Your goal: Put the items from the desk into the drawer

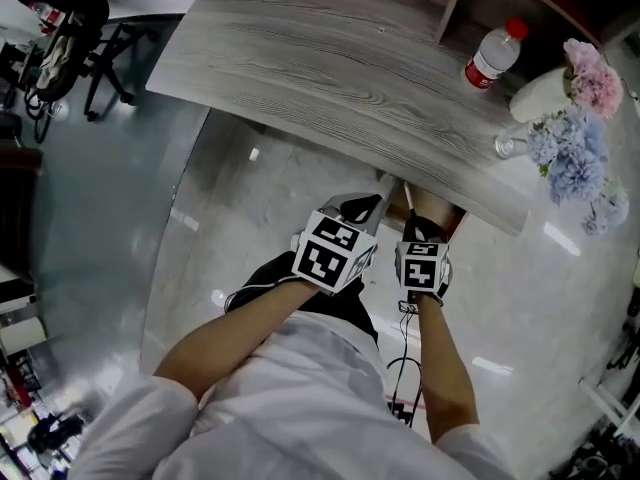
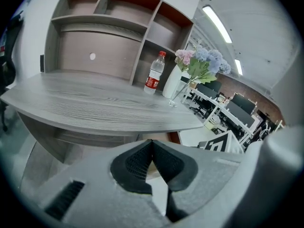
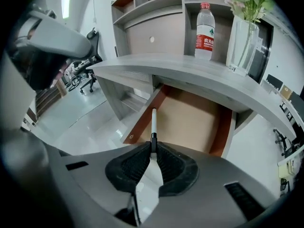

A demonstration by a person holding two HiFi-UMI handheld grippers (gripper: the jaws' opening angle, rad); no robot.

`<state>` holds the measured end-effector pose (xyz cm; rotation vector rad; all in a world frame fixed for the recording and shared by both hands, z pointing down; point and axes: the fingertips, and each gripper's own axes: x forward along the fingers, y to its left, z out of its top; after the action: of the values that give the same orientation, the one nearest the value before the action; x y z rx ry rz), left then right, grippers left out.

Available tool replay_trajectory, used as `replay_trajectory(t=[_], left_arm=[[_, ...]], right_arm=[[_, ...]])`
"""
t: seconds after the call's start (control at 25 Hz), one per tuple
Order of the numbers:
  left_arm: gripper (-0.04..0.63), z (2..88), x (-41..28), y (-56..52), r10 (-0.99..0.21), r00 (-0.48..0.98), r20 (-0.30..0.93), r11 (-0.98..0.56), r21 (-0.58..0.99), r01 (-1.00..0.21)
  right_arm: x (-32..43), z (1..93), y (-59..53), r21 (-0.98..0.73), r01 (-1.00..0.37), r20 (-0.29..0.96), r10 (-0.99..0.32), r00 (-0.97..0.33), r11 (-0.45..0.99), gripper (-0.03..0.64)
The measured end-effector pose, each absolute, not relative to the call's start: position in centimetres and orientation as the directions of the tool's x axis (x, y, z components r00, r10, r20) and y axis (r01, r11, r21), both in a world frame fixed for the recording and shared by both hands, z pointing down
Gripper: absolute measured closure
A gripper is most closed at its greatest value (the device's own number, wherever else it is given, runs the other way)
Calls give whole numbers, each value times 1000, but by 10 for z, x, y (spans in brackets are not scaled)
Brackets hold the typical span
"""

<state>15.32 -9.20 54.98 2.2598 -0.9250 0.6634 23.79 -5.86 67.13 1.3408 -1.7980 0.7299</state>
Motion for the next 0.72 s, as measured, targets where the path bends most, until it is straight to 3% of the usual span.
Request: replay_trajectory(t=[0.72], left_arm=[[592,546,129,-87,-512,568,645,-477,337,-812]], right_arm=[[233,692,-61,-22,-947,877,-449,-172,320,578]])
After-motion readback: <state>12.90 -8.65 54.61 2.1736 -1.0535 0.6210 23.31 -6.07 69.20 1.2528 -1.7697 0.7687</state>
